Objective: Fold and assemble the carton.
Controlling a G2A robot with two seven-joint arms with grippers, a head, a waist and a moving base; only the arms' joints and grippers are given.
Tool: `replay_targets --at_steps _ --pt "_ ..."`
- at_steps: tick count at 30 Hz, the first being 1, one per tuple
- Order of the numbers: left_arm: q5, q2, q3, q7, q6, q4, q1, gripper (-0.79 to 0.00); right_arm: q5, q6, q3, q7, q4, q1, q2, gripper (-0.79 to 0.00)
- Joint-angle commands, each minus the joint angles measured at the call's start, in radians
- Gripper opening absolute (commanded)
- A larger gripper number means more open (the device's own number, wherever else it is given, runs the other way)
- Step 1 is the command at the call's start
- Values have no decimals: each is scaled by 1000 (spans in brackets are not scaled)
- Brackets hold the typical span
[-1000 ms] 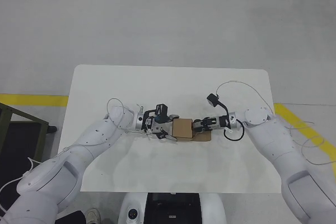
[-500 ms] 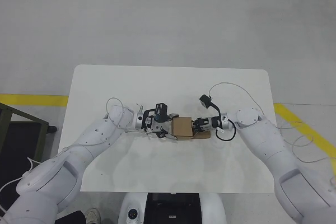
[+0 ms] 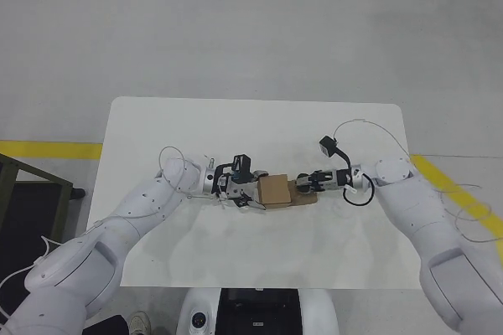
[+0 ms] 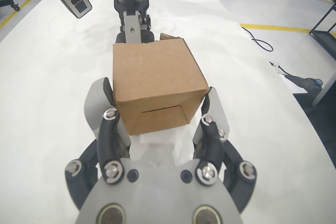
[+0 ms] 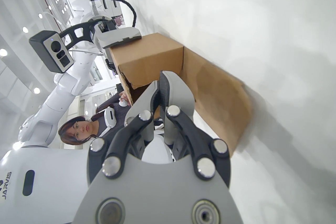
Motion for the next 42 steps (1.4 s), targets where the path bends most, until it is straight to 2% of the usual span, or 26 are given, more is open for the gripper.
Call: replay_targets --at_steps 1,9,16,24,36,42 --pt "0 0 -1 0 2 -1 0 -175 4 -5 21 -5 3 -5 13 -785" --pt "2 0 -2 1 4 -1 2 -175 -28 40 75 15 -61 -66 62 -785" --pt "1 -1 -3 3 1 -1 2 -175 -45 114 77 -4 -202 -134 72 -785" --pt "1 -2 -5 1 2 1 2 -175 -39 176 46 -43 -277 -153 53 -785" --pt "0 -3 -5 0 -3 1 1 -175 7 186 -13 -52 -245 -136 5 -785" --pt "-4 -8 -4 -8 1 -1 1 -148 20 176 -26 -51 -211 -123 -13 -785"
